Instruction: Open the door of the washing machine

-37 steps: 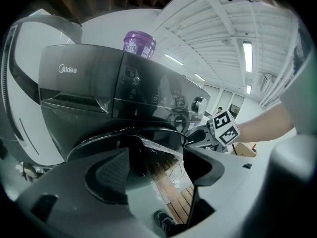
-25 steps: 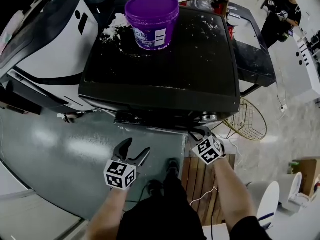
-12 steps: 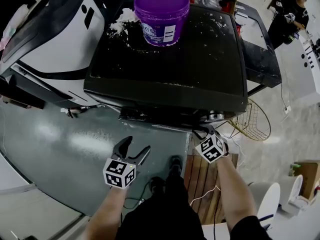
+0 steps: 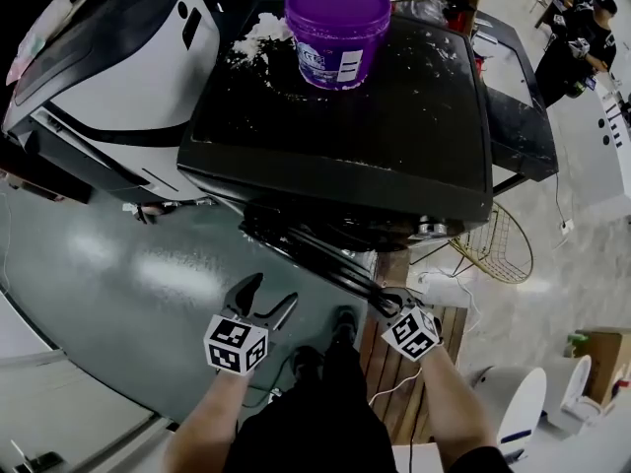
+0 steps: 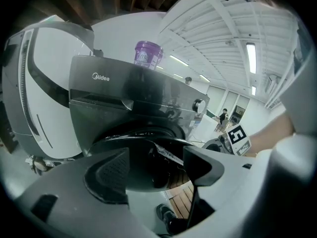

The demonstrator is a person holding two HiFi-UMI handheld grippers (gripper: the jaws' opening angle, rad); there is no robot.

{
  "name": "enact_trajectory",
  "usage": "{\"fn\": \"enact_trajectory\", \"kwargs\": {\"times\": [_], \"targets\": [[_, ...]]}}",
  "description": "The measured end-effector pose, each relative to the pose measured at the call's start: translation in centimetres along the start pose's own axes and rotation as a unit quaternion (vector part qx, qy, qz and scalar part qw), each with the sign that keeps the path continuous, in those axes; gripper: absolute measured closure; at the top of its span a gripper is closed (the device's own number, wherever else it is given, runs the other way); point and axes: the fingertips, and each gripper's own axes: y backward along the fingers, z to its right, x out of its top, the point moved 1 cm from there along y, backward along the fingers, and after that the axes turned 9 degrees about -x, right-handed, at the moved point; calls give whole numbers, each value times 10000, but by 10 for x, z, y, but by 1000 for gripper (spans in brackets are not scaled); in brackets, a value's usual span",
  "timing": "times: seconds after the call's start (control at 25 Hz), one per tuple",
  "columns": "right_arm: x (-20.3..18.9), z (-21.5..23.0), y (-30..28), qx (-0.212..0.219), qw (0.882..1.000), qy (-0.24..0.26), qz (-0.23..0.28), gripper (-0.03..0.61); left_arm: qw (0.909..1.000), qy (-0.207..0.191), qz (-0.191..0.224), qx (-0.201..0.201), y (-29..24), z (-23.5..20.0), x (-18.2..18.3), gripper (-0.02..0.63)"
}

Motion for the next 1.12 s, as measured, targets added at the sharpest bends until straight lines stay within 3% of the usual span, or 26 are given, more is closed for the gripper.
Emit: {"fn": "enact_trajectory", "kwargs": {"times": [0.16,0.56,0.8,1.12], "targets": [[3,-4,4,-591,9966,-573,98,475,9999,130,-66,-47,5,13,-18,259],[-1,-24,5,-904,9926,-749,-326,472,9995,97,17,-305,14,32,-23,259],[6,-45,16,-950,9886,-1118,-348,477,9983,157,-9,-566,18,46,-31,258],[11,-88,27,-674,9895,-1249,-267,503,9951,685,-53,-713,10,51,-45,258]]}}
